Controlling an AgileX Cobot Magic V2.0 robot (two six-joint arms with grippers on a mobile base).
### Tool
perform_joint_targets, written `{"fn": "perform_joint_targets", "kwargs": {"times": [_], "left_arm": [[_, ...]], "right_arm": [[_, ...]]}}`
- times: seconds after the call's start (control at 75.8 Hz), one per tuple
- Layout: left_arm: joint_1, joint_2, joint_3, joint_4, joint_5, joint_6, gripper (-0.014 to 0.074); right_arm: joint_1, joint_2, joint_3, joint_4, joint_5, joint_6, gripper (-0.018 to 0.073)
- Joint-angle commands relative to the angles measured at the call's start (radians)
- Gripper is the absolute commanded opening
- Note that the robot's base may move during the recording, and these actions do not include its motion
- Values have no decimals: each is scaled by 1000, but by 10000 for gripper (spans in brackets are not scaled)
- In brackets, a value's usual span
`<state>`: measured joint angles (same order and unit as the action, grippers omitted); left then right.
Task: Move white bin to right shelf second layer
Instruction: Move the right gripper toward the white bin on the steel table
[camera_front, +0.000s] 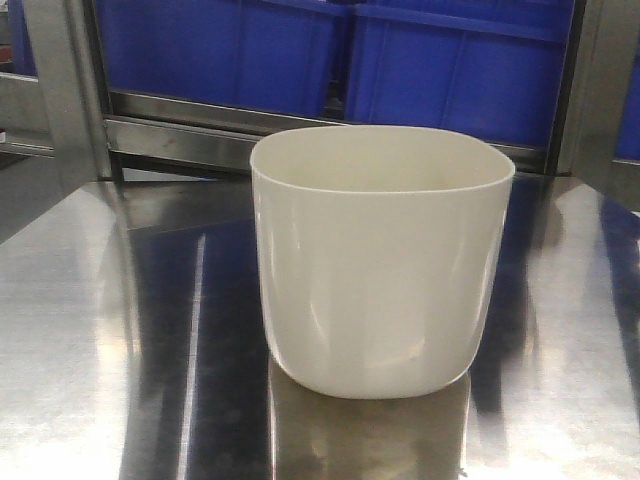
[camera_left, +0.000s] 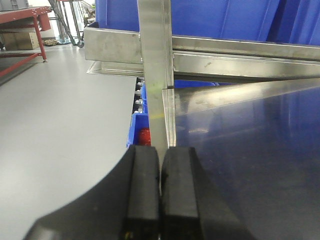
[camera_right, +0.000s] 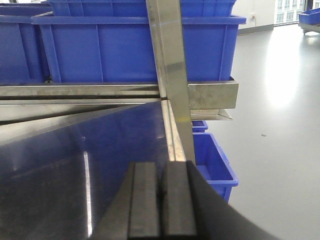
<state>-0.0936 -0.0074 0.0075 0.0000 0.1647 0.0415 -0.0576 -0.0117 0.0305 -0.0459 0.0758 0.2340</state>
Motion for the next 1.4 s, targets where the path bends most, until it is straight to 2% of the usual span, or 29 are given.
{"fn": "perform_joint_targets", "kwargs": {"times": [0.0,1.384], "left_arm": [[-5,-14,37,0,-87,-3,85],[-5,-14,37,0,-87,-3,85]], "right_arm": [[-5,-18,-17,-10,-92,-4,55],[-3,-18,-17,-10,-121,-4,55]]}}
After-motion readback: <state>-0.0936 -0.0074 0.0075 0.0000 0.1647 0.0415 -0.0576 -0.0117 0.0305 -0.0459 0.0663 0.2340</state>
